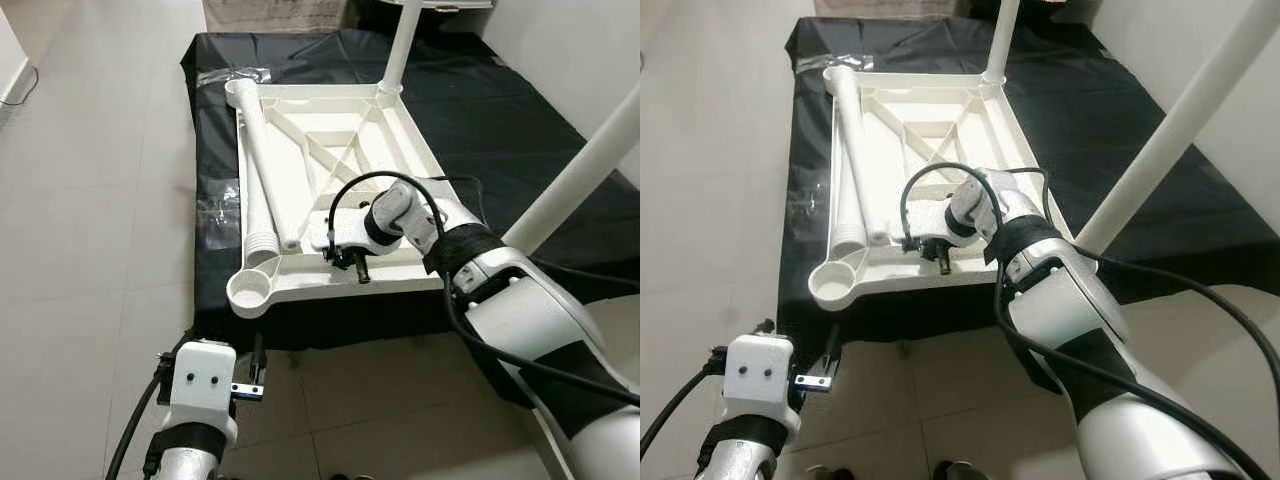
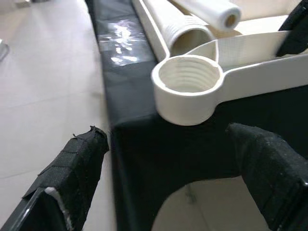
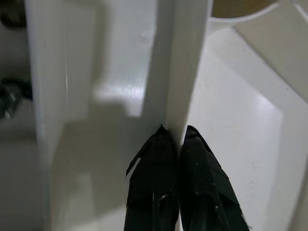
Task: Building children table
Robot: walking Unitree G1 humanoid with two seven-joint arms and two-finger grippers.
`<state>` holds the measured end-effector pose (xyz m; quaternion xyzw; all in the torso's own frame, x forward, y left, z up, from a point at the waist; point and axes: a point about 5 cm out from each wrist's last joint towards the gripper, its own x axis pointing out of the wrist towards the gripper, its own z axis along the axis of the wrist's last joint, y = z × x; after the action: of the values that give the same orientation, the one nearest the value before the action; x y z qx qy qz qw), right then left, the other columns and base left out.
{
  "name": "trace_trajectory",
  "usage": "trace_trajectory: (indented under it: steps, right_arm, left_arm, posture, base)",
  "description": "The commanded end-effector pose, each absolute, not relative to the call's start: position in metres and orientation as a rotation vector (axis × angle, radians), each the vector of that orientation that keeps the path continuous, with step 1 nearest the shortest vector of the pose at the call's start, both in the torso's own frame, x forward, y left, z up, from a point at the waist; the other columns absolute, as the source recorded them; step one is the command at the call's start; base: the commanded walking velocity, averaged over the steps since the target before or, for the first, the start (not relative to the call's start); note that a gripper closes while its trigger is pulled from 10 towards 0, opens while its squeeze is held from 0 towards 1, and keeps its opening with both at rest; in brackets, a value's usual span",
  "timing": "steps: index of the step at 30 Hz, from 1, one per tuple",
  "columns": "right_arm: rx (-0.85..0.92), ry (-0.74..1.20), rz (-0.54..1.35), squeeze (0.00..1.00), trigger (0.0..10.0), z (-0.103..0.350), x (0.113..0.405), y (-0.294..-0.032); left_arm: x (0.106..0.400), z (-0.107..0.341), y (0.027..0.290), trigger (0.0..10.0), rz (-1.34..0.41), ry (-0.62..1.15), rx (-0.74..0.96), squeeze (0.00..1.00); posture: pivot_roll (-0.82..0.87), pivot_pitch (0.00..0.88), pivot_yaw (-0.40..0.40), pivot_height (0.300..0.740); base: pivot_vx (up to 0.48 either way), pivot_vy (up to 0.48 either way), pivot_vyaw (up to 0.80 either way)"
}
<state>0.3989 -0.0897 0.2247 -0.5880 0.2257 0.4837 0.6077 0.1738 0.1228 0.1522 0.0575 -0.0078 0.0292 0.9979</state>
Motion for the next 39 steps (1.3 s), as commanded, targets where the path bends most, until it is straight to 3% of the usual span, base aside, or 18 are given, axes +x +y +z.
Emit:
trace_trajectory:
  steps: [1,10,21,22,27,28,36,37,39]
  right_arm:
    - [-1.476,0.650,0.997,0.00,0.0,0.200,0.400,-0.124]
    - [-1.706,0.597,0.693,0.00,0.0,0.226,0.413,-0.162]
    - [-1.827,0.621,0.527,0.00,0.0,0.245,0.416,-0.190]
    - [-1.808,0.622,0.522,0.00,10.0,0.246,0.416,-0.189]
    - [-1.745,0.616,0.524,0.00,10.0,0.249,0.417,-0.186]
    - [-1.705,0.615,0.555,1.00,10.0,0.250,0.417,-0.182]
    - [-1.690,0.563,0.548,1.00,10.0,0.264,0.418,-0.176]
    - [-1.662,0.537,0.530,0.00,10.0,0.277,0.419,-0.175]
    - [-1.645,0.515,0.516,0.00,10.0,0.287,0.420,-0.175]
  left_arm:
    - [0.170,0.152,0.118,10.0,0.056,0.000,0.105,0.00]
    - [0.165,0.153,0.112,10.0,0.054,0.012,0.088,0.00]
    - [0.163,0.151,0.114,10.0,0.059,0.027,0.087,0.00]
    - [0.163,0.151,0.114,10.0,0.059,0.028,0.087,0.00]
    - [0.162,0.151,0.114,10.0,0.057,0.031,0.088,0.00]
    - [0.164,0.150,0.115,10.0,0.056,0.031,0.090,0.00]
    - [0.167,0.151,0.114,10.0,0.053,0.027,0.091,0.00]
    - [0.167,0.151,0.114,10.0,0.052,0.024,0.092,0.00]
    - [0.168,0.151,0.114,10.0,0.052,0.023,0.092,0.00]
  posture:
    - [-0.03,0.286,-0.142,0.740]
    - [-0.02,0.307,-0.146,0.740]
    - [-0.02,0.311,-0.141,0.740]
    - [-0.02,0.309,-0.138,0.740]
    - [-0.02,0.310,-0.135,0.740]
    - [-0.02,0.304,-0.127,0.740]
    - [-0.02,0.296,-0.124,0.740]
    - [-0.02,0.293,-0.120,0.740]
    - [-0.03,0.287,-0.118,0.740]
  base:
    - [0.000,0.000,0.00]
    - [0.000,0.000,0.00]
    - [0.000,0.000,0.00]
    - [0.000,0.000,0.00]
    - [0.000,0.000,0.00]
    - [0.000,0.000,0.00]
    - [0.000,0.000,0.00]
    - [0.000,0.000,0.00]
    - [0.000,0.000,0.00]
